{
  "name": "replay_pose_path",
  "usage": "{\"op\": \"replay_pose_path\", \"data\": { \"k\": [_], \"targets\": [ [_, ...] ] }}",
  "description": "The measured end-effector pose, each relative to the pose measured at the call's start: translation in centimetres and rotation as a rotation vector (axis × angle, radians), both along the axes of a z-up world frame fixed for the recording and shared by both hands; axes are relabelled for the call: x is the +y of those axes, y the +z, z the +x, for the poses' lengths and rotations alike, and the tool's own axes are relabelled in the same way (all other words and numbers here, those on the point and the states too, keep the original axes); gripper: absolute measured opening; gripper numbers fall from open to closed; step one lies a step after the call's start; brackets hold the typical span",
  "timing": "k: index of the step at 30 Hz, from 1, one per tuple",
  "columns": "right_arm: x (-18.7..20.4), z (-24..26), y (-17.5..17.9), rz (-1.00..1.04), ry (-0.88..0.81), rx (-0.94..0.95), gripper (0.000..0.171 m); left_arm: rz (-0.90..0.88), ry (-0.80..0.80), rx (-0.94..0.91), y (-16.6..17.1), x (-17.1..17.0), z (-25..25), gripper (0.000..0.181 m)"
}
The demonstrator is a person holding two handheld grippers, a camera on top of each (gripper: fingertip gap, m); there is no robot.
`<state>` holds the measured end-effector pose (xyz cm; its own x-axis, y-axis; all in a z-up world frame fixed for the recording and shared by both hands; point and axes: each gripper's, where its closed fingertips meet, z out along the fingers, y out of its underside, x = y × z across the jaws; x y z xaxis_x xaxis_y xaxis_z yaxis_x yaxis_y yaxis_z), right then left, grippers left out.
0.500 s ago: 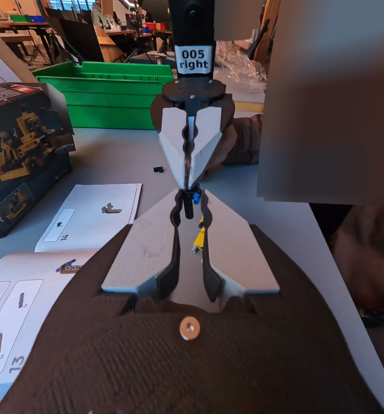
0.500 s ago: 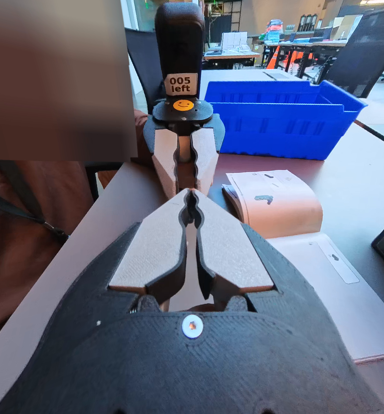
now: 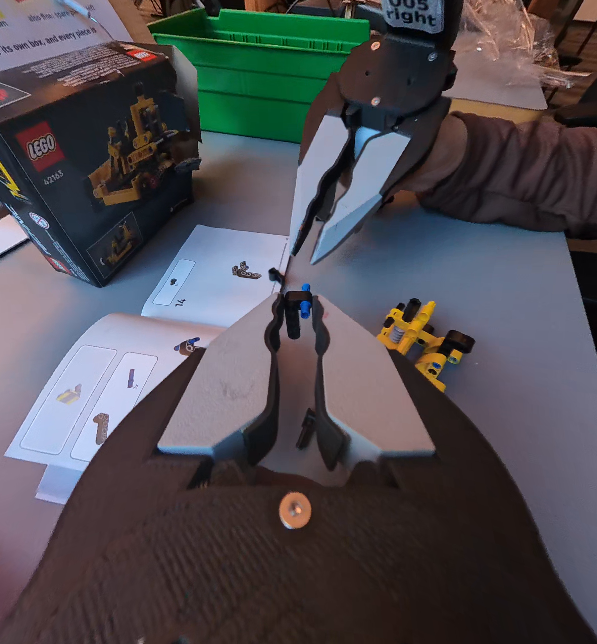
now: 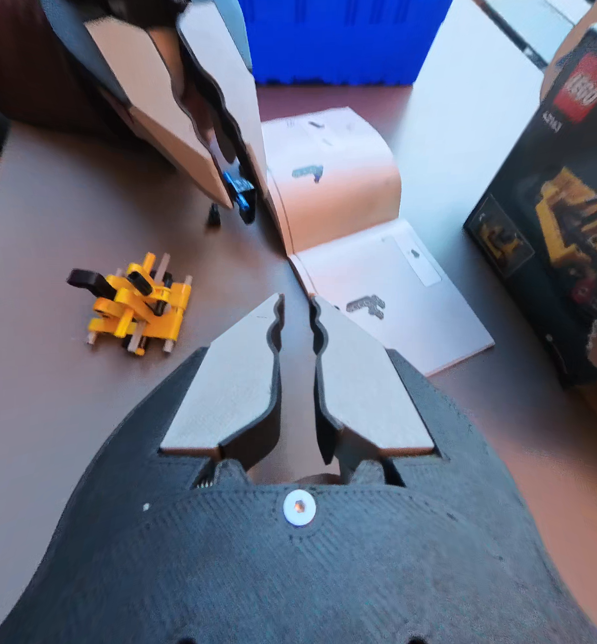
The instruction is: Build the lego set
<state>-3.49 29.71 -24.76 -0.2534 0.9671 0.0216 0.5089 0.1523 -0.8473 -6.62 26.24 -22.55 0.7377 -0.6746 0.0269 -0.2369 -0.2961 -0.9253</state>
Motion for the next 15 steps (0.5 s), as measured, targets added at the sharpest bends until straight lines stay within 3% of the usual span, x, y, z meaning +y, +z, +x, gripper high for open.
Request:
{"op": "replay_pose_path", "data": {
  "k": [6, 15],
  "targets": [
    [2.7, 1.0, -1.5, 0.047, -0.103, -0.093, 0.012, 0.0, 0.005, 0.001, 0.0, 0.1, 0.0, 0.013],
    [1.8, -0.5, -1.7, -0.028, -0.139, -0.097, 0.023, -0.011, 0.002, 0.015, -0.3, 0.0, 0.1, 0.013]
  ]
}}
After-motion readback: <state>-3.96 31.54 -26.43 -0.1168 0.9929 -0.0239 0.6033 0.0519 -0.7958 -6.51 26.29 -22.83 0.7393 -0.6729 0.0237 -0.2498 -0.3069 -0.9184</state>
